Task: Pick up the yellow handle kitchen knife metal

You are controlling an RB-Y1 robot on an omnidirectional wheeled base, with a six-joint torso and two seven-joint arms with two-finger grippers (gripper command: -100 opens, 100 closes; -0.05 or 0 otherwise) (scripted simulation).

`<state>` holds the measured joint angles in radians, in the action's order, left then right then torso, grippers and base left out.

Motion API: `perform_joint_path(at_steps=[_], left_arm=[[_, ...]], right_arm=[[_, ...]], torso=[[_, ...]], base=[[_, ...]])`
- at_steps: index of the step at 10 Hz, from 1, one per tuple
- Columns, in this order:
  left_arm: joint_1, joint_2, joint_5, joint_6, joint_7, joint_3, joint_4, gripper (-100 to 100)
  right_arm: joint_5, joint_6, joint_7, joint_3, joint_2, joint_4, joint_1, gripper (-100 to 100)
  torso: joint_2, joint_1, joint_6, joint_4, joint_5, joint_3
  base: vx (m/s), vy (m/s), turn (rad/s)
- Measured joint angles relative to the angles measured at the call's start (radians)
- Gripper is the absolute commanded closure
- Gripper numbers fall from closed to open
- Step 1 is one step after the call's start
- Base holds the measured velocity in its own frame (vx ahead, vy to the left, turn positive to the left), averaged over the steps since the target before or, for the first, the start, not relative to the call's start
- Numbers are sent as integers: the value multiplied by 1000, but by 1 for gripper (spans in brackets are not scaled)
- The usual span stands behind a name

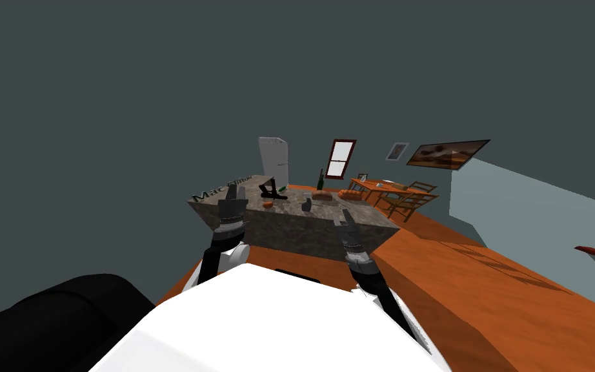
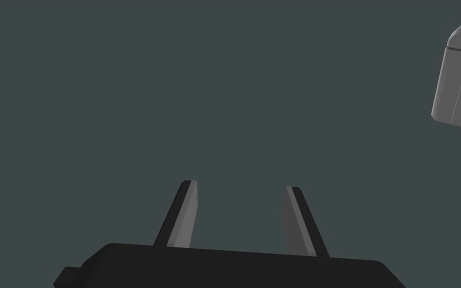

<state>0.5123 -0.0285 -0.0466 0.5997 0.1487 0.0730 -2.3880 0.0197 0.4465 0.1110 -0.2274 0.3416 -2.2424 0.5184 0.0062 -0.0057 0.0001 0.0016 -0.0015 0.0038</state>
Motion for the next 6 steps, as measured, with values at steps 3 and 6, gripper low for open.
perform_joint_path(at_steps=[3, 6], left_arm=[[0, 0, 0, 0, 0, 0, 0, 0], [0, 0, 0, 0, 0, 0, 0, 0]], right_arm=[[-17, -7, -9, -76, 82, 32, -17, -100], [-27, 5, -14, -137, 173, 94, -41, -100]], torso=[[1, 0, 0, 0, 0, 0], [0, 1, 0, 0, 0, 0]], base=[[-104, -70, 63], [-100, -74, 93]])
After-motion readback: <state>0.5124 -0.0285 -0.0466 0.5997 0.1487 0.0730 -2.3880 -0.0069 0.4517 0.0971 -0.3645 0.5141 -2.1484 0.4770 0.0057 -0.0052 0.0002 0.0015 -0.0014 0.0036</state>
